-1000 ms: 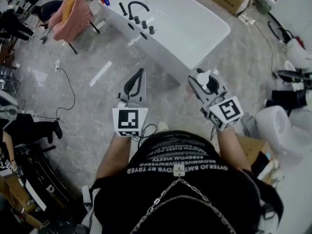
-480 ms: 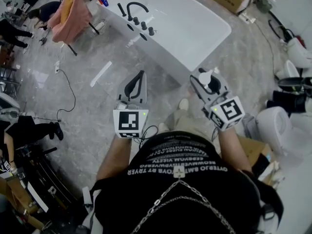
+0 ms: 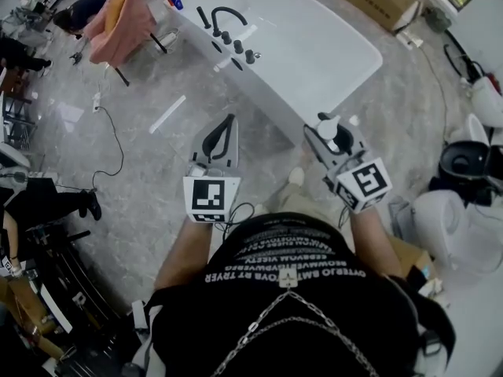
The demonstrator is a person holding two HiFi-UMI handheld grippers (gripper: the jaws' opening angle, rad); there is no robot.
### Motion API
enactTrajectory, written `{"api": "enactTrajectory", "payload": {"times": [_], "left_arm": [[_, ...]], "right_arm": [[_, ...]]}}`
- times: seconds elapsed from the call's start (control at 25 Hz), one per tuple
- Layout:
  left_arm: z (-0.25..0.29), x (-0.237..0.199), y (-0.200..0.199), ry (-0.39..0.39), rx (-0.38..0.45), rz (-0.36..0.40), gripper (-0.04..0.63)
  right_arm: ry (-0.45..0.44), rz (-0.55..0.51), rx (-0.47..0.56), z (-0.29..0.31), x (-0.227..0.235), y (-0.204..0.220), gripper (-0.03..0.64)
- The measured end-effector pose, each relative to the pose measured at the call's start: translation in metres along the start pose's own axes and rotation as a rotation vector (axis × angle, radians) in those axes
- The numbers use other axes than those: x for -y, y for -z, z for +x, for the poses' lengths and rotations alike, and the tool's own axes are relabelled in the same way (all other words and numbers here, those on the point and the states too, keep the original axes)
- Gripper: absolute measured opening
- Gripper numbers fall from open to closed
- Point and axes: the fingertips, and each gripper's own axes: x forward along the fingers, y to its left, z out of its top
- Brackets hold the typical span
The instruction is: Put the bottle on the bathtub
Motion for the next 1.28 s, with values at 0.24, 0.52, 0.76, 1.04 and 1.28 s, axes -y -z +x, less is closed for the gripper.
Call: {"api": "enactTrajectory", "payload": {"times": [0.24,0.52,0.76,1.04,1.28], "left_arm": [[0.030,-0.006,-0.008,-0.011,0.002,0.006,0.002],[0.065,-0.006,-0.003,-0.022,-0.017,-0.015,0.002],[0.089,-0.012,-0.007,-0.039,-0.030,-0.011,0.002],[0.115,-0.015,-0.023,-0.060,-0.031,-0.011,0.002],[0.136,-0.015,-0.037,-0.108,-0.027,-0.003,0.002]], "right_arm": [[-0.020,-0.012,0.000,0.016,0.025,-0.006,0.146],[-0.042,-0.025,-0.014,0.036,0.056,-0.003,0.146],[-0.067,-0.013,-0.017,0.051,0.080,-0.009,0.146],[-0.086,-0.029,-0.024,0.064,0.109,-0.021,0.146],[-0.122,-0.029,-0.014,0.072,0.138,-0.026,0.146]]}}
